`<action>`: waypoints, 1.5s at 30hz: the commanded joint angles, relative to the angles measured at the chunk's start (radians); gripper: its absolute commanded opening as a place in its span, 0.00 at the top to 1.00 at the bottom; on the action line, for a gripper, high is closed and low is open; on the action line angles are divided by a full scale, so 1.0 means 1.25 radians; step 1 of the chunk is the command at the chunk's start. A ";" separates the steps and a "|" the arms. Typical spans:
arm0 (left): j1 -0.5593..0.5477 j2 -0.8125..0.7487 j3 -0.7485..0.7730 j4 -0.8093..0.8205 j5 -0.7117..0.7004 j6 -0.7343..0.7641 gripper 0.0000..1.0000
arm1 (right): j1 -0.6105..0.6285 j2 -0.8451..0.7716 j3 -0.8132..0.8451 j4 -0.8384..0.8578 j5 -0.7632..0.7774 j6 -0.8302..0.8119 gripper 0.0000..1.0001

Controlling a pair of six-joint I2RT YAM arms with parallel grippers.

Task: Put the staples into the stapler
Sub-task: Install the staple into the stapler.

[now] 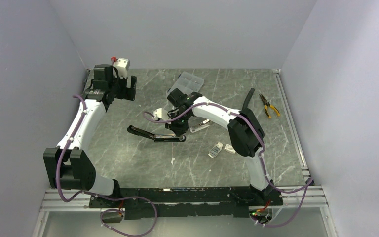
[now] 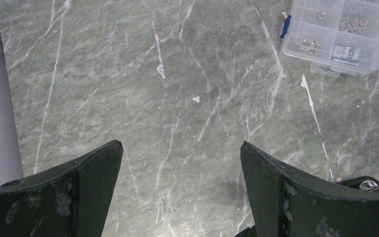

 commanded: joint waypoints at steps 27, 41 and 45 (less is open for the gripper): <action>0.004 -0.029 0.032 0.001 0.003 -0.006 0.06 | 0.001 0.020 0.036 -0.009 0.015 0.026 0.88; 0.004 -0.031 0.034 -0.002 0.002 -0.004 0.06 | 0.000 0.027 0.037 -0.015 0.020 0.036 0.87; 0.004 -0.031 0.035 -0.004 0.004 -0.005 0.06 | 0.001 0.029 0.037 -0.017 0.020 0.036 0.86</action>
